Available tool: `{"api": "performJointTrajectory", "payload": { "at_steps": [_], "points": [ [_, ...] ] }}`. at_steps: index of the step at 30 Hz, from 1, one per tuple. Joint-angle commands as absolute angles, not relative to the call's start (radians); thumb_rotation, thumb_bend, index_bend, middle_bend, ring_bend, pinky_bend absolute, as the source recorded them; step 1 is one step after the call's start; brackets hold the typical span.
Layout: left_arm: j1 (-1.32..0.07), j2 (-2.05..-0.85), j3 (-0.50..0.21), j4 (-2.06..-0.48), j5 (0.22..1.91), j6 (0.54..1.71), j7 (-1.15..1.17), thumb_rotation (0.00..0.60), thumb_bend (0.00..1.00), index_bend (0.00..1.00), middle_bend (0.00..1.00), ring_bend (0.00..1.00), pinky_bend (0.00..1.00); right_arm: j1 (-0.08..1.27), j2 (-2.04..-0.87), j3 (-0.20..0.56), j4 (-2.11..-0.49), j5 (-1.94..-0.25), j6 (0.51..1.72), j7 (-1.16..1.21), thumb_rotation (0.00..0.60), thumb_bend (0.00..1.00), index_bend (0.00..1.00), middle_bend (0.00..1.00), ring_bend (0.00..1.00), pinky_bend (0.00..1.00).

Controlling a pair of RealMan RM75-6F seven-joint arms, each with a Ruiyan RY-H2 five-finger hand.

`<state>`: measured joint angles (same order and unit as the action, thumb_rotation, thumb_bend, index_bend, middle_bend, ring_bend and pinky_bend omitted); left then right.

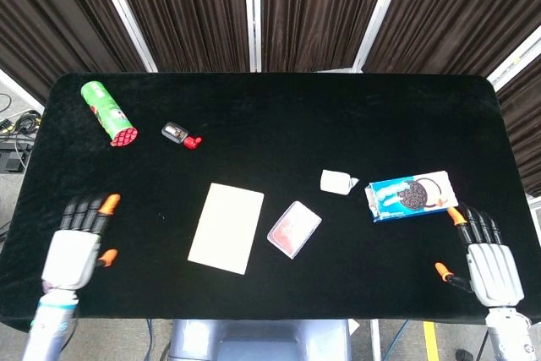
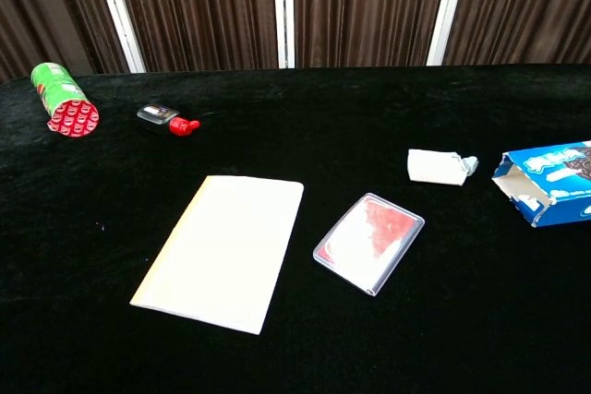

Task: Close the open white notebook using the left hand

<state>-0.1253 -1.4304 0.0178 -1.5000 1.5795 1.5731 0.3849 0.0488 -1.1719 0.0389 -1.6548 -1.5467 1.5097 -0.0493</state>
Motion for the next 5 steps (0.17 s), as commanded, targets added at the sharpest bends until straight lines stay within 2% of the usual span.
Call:
{"api": "performJointTrajectory", "payload": {
  "at_steps": [1,5],
  "points": [
    [-0.093,-1.393,0.028,-1.515,1.548,1.591,0.366,0.6,0.12,0.0,0.0,0.0,0.0,0.05,-1.17,0.04,-1.657,-1.551,1.512,-0.047,0.6,0.09,0.0,0.0,0.0,0.0],
    [-0.078,-1.372,0.028,-1.518,1.541,1.597,0.358,0.6,0.13,0.0,0.0,0.0,0.0,0.053,-1.17,0.037,-1.653,-1.551,1.504,-0.046,0.6,0.09,0.0,0.0,0.0,0.0]
  ]
}}
